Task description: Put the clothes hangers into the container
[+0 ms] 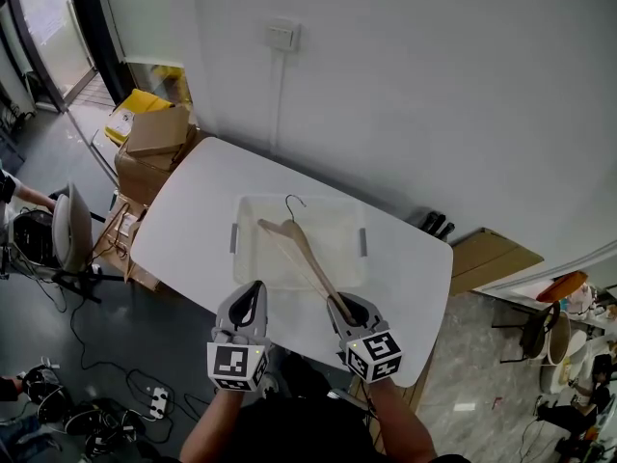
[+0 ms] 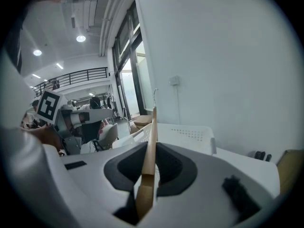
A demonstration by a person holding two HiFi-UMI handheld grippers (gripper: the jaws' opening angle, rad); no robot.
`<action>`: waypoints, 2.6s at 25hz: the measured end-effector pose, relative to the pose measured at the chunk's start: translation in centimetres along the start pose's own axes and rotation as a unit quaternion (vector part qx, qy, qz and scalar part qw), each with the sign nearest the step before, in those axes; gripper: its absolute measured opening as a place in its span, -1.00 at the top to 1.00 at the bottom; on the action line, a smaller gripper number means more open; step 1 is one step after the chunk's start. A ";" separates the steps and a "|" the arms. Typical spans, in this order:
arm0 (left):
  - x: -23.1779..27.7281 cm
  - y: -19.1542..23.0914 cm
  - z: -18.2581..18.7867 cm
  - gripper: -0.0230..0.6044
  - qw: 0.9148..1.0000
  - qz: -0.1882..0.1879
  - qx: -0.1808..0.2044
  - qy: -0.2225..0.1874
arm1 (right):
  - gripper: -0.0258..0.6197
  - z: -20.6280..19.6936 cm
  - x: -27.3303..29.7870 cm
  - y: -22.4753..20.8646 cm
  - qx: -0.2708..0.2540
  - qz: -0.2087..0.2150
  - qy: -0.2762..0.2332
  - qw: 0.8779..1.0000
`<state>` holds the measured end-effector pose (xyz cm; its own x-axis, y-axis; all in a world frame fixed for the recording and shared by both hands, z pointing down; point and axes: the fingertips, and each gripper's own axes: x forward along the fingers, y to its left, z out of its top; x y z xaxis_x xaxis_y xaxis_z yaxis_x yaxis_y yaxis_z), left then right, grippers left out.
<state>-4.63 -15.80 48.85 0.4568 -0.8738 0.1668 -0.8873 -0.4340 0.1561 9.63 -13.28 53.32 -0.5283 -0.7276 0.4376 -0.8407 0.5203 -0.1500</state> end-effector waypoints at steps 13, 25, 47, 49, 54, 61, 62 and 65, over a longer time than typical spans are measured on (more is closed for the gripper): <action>1.1 0.5 -0.5 0.91 1.000 0.004 -0.005 0.008 | 0.73 -1.2 2.9 -0.4 -0.018 0.000 0.036 0.999; 1.2 0.6 -0.7 0.91 1.000 0.004 -0.009 0.009 | 0.73 -2.0 4.1 -0.6 -0.021 -0.003 0.057 0.998; 1.4 1.2 -0.6 0.91 1.000 0.004 -0.012 0.014 | 0.73 -2.5 6.6 -0.6 -0.032 -0.009 0.083 0.996; 1.4 1.3 -0.6 0.91 1.000 0.004 -0.012 0.014 | 0.73 -2.7 6.8 -0.7 -0.032 -0.009 0.084 0.996; 1.3 1.6 -0.7 0.91 1.000 0.004 -0.011 0.017 | 0.73 -2.7 7.2 -0.7 -0.031 -0.010 0.082 0.996; 1.3 2.0 -0.8 0.91 1.000 0.004 -0.010 0.018 | 0.73 -2.7 7.7 -0.3 -0.043 -0.012 0.080 0.996; 1.3 2.0 -0.8 0.91 1.000 0.004 -0.010 0.018 | 0.73 -2.7 7.8 -0.2 -0.045 -0.012 0.080 0.996; 1.3 2.0 -1.0 0.91 1.000 0.004 -0.010 0.020 | 0.73 -2.8 7.9 0.2 -0.050 -0.011 0.078 0.996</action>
<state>-5.80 -17.57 50.33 0.4522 -0.8678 0.2061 -0.8897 -0.4224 0.1735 5.68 -17.66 59.26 -0.4779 -0.6649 0.5741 -0.8318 0.5525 -0.0525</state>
